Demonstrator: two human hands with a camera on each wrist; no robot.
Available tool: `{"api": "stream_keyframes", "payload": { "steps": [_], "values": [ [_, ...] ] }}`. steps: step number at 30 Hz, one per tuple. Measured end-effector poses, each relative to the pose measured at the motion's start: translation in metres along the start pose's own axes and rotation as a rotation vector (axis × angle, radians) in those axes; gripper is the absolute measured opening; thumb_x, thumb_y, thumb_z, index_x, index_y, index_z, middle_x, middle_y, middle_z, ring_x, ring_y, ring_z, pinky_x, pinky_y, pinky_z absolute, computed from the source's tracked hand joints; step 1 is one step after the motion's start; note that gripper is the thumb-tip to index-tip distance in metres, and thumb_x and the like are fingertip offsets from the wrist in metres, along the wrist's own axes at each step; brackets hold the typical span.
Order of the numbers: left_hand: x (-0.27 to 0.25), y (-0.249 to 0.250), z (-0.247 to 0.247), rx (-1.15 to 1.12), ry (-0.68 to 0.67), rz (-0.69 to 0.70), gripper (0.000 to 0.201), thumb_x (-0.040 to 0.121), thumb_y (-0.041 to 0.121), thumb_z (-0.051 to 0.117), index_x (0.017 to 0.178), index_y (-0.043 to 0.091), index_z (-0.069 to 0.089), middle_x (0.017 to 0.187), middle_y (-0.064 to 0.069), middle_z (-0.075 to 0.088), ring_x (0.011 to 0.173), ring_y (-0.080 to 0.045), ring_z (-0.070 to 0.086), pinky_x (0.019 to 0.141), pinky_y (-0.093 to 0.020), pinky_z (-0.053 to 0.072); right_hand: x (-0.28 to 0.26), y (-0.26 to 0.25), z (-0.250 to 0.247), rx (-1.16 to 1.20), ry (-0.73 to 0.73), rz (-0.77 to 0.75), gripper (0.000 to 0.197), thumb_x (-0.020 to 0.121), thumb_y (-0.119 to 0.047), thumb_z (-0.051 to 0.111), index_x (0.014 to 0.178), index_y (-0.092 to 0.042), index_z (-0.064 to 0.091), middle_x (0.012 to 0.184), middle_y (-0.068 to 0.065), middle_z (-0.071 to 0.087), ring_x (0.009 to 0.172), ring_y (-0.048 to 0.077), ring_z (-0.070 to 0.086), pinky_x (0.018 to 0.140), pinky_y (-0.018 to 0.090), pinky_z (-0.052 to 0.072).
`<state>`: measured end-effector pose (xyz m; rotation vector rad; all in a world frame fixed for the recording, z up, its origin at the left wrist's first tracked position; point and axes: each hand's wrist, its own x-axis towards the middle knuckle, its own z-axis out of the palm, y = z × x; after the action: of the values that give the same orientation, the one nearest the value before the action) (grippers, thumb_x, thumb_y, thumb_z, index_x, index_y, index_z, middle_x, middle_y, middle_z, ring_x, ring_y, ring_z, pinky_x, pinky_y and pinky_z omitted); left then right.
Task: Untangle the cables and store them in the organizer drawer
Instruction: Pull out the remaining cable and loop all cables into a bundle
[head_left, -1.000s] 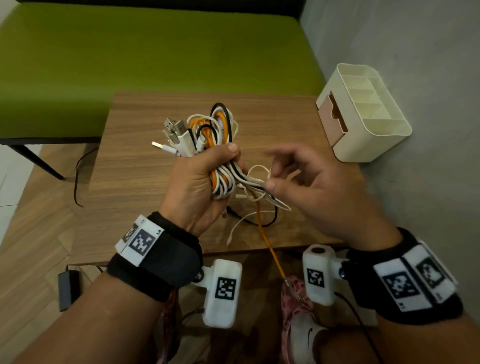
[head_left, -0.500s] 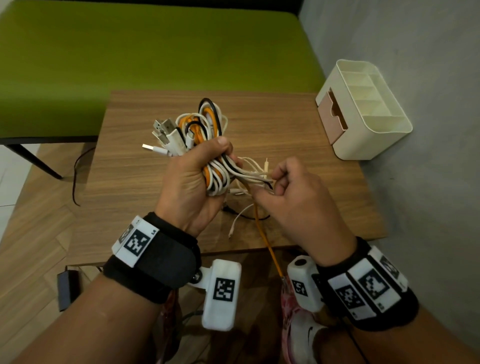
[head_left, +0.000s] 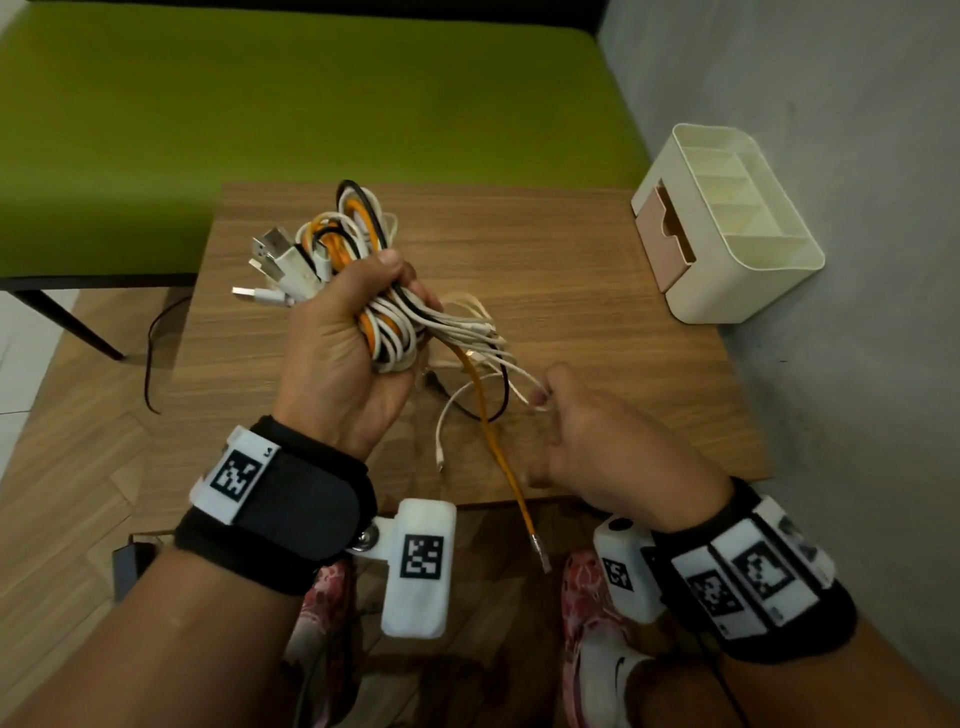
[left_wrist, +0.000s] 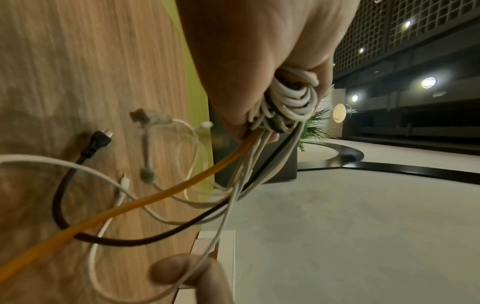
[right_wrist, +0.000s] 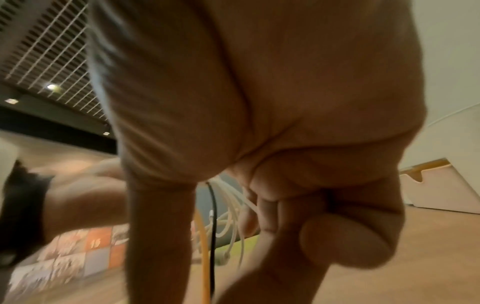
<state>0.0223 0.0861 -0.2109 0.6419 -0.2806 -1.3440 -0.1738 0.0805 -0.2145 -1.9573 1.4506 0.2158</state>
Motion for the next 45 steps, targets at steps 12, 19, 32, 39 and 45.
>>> {"api": "stream_keyframes", "payload": {
  "steps": [12, 19, 32, 39, 45],
  "values": [
    [-0.015, -0.024, 0.019, 0.008, -0.072, -0.083, 0.013, 0.081, 0.005, 0.059, 0.069, 0.009, 0.057, 0.06, -0.001, 0.057, 0.056, -0.011, 0.059, 0.063, -0.027, 0.054, -0.019, -0.025, -0.018, 1.009, -0.096, -0.098, 0.048, 0.086, -0.052, 0.049, 0.095, -0.007, 0.06, 0.091, 0.016, 0.075, 0.083, 0.027, 0.074, 0.071, 0.034, 0.052],
    [-0.024, -0.037, 0.022, -0.071, -0.132, -0.204, 0.01, 0.074, 0.007, 0.064, 0.072, 0.007, 0.055, 0.064, -0.004, 0.055, 0.06, -0.013, 0.058, 0.067, -0.031, 0.055, -0.007, -0.013, -0.018, 1.379, 0.202, -0.092, 0.021, 0.09, -0.012, 0.065, 0.089, -0.015, 0.044, 0.11, 0.025, 0.069, 0.101, 0.038, 0.069, 0.074, 0.038, 0.055],
    [-0.031, -0.046, 0.022, 0.154, -0.056, -0.201, 0.007, 0.072, 0.006, 0.067, 0.067, 0.009, 0.063, 0.064, -0.007, 0.058, 0.057, -0.014, 0.058, 0.058, -0.027, 0.051, -0.003, -0.002, -0.024, 1.306, 0.469, -0.221, 0.031, 0.086, 0.009, 0.062, 0.098, -0.018, 0.05, 0.106, 0.01, 0.073, 0.103, 0.023, 0.071, 0.095, 0.048, 0.053],
    [-0.033, -0.051, 0.027, 0.211, -0.044, -0.158, 0.014, 0.069, 0.002, 0.064, 0.083, 0.003, 0.064, 0.067, -0.008, 0.063, 0.059, -0.015, 0.063, 0.059, -0.027, 0.053, -0.003, -0.011, -0.012, 1.212, 0.471, -0.294, 0.041, 0.091, 0.004, 0.058, 0.112, -0.031, 0.052, 0.113, 0.011, 0.069, 0.104, 0.023, 0.069, 0.09, 0.049, 0.055],
    [-0.034, -0.056, 0.025, 0.286, -0.078, -0.144, 0.027, 0.082, -0.009, 0.06, 0.108, -0.005, 0.064, 0.094, -0.022, 0.07, 0.086, -0.033, 0.07, 0.076, -0.041, 0.057, -0.005, -0.019, -0.008, 1.245, 0.471, -0.286, 0.047, 0.08, -0.016, 0.062, 0.108, -0.052, 0.052, 0.119, 0.01, 0.064, 0.108, 0.031, 0.065, 0.093, 0.06, 0.051]
  ]
}}
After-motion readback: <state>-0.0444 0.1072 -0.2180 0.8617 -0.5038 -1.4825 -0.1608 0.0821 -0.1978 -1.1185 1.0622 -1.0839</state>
